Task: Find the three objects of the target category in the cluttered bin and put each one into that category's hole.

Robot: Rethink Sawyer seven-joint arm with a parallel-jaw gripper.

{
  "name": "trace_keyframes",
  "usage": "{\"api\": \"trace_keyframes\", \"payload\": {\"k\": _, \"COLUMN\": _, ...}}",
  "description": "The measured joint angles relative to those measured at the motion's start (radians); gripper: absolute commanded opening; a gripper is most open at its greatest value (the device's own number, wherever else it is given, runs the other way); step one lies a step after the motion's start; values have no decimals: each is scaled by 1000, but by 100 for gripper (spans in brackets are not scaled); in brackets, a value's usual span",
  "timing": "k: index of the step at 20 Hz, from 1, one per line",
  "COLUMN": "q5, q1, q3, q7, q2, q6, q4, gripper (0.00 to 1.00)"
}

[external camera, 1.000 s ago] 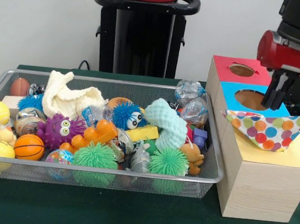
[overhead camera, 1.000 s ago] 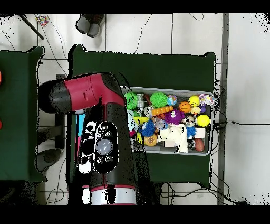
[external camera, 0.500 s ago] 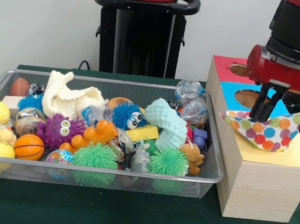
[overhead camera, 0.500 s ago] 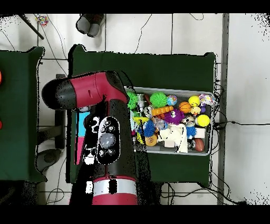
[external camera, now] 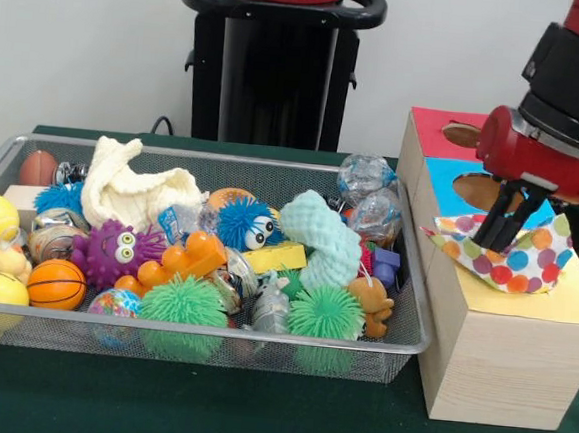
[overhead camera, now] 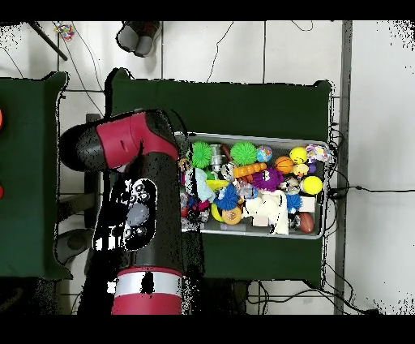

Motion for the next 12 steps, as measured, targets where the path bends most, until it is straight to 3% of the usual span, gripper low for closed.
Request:
{"api": "trace_keyframes", "payload": {"k": 8, "q5": 0, "q1": 64, "q3": -58, "q7": 0, "q2": 67, "q6": 2, "q4": -98, "gripper": 0}}
{"api": "trace_keyframes", "payload": {"k": 12, "q5": 41, "q1": 88, "q3": -63, "q7": 1, "q2": 97, "q6": 2, "q4": -142, "gripper": 0}}
